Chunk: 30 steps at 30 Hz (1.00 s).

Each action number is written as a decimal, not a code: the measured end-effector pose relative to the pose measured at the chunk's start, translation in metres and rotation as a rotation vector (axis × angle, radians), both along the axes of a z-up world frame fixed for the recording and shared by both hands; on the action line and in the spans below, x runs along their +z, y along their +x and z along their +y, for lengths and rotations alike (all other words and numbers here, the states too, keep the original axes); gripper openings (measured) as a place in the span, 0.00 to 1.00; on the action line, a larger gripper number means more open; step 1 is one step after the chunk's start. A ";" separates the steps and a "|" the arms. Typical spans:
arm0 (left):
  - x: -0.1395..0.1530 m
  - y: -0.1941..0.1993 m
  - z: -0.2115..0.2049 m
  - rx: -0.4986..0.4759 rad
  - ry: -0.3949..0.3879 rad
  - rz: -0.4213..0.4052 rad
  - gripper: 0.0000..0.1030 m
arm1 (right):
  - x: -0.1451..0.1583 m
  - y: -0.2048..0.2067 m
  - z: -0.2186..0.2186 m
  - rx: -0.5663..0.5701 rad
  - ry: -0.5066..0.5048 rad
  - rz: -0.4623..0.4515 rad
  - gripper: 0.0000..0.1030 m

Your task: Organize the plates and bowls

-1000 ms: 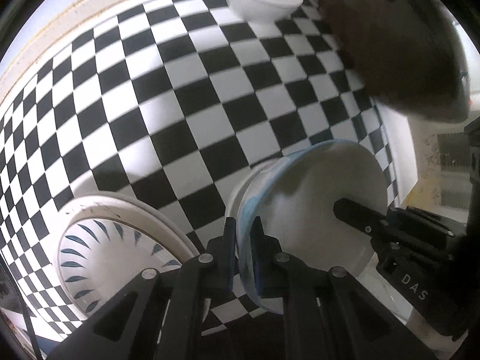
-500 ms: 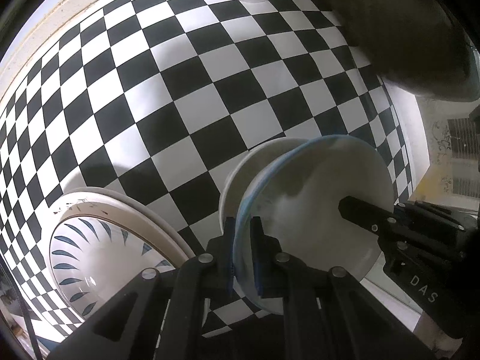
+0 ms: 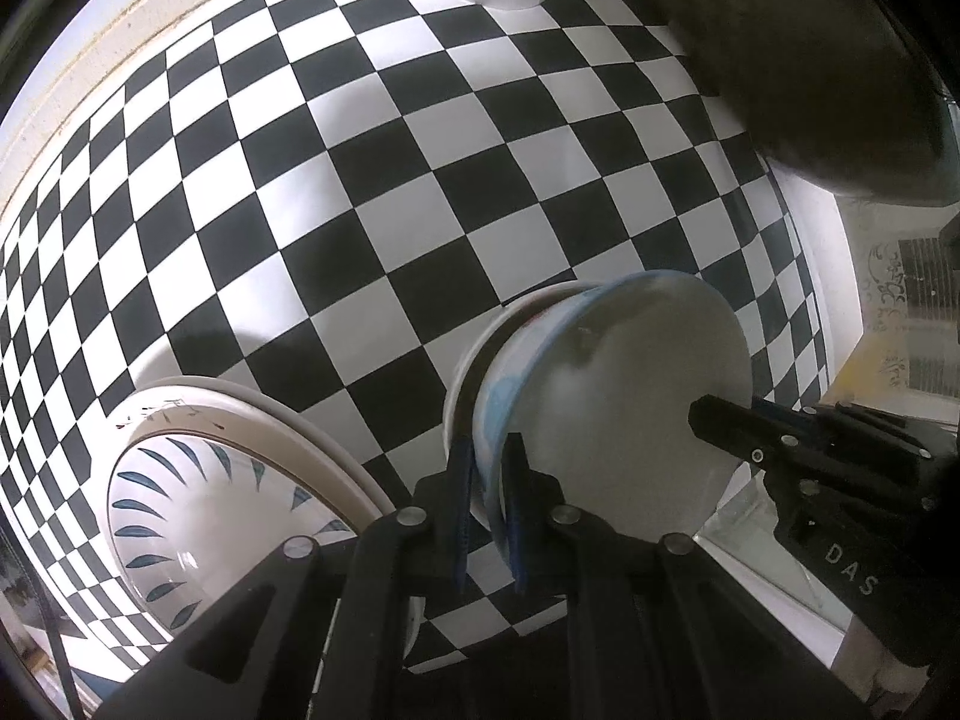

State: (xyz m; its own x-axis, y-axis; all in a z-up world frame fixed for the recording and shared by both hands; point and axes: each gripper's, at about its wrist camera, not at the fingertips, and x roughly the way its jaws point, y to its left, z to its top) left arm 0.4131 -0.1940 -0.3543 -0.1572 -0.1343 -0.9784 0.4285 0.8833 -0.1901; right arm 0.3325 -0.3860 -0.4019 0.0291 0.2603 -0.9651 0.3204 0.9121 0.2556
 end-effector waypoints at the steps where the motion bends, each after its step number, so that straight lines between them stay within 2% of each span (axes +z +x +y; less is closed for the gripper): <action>1: 0.001 0.000 0.000 0.002 0.000 -0.001 0.08 | 0.000 0.000 0.001 0.001 -0.003 -0.001 0.12; 6: 0.003 -0.004 0.001 -0.004 0.032 -0.021 0.09 | 0.001 -0.002 0.002 -0.001 0.004 -0.007 0.12; 14: 0.011 -0.006 0.007 0.006 0.021 -0.018 0.09 | 0.008 0.000 -0.001 0.004 0.002 -0.018 0.12; 19: 0.037 0.002 0.015 0.038 -0.008 -0.061 0.09 | 0.038 0.003 -0.018 -0.044 -0.022 -0.077 0.12; 21: 0.052 0.013 0.018 0.073 -0.026 -0.096 0.10 | 0.053 0.010 -0.025 -0.068 -0.023 -0.109 0.13; 24: 0.069 0.037 0.019 0.123 -0.057 -0.151 0.18 | 0.073 0.033 -0.035 -0.107 0.000 -0.150 0.15; 26: 0.073 0.055 0.019 0.147 -0.064 -0.173 0.20 | 0.081 0.054 -0.042 -0.141 0.004 -0.171 0.22; 28: 0.074 0.082 0.020 0.190 -0.073 -0.181 0.20 | 0.084 0.078 -0.046 -0.177 0.005 -0.194 0.22; 30: 0.073 0.106 0.022 0.223 -0.083 -0.186 0.20 | 0.084 0.105 -0.042 -0.163 -0.037 -0.204 0.22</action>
